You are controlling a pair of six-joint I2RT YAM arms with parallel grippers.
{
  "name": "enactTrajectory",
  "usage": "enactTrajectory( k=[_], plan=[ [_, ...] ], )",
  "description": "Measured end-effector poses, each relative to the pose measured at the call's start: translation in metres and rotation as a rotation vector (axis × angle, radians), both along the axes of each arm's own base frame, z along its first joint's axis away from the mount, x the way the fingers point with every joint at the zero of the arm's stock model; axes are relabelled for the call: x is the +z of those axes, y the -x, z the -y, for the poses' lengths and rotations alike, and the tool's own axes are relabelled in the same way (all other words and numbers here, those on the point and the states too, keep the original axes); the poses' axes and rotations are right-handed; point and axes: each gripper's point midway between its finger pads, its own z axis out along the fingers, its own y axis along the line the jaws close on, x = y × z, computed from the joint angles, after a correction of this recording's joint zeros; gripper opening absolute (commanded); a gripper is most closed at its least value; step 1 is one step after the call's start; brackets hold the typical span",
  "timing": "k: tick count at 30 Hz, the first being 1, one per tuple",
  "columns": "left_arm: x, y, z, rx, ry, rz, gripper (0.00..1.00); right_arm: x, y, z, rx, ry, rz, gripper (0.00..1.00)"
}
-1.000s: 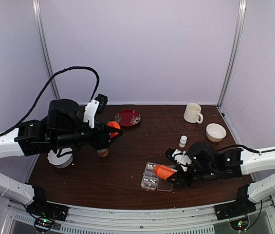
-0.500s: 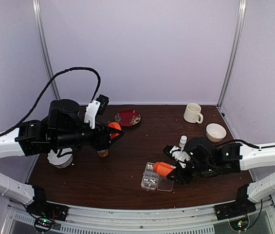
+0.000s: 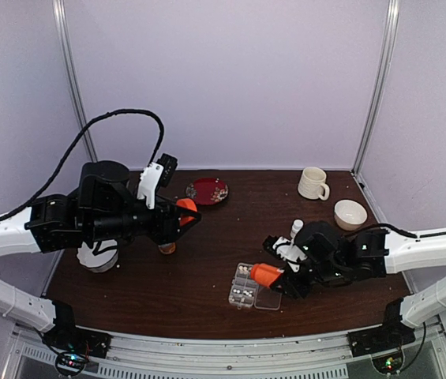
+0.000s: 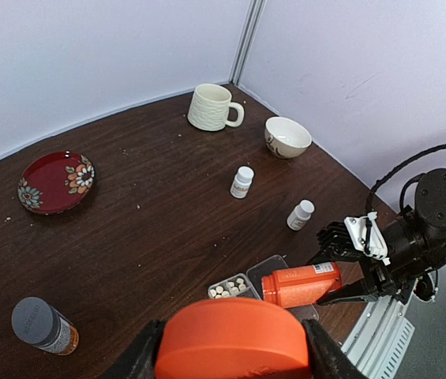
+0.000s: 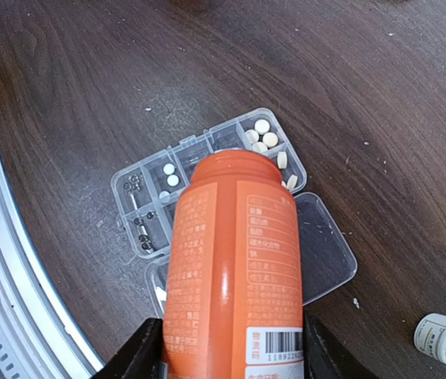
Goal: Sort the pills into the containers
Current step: Pour the pill into the compartment of the pill container.
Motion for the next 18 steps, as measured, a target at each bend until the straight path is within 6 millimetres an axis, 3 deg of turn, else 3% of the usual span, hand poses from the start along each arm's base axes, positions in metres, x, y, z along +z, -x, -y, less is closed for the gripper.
enactTrajectory(
  k=[6,18],
  plan=[
    [-0.003,0.000,0.002,-0.003,-0.007,-0.005,0.15,-0.013,-0.001,0.001,-0.006,0.052,-0.025,0.00],
    [-0.003,0.000,0.002,-0.006,-0.006,-0.005,0.15,-0.007,-0.005,-0.001,-0.016,0.060,-0.015,0.00]
  ],
)
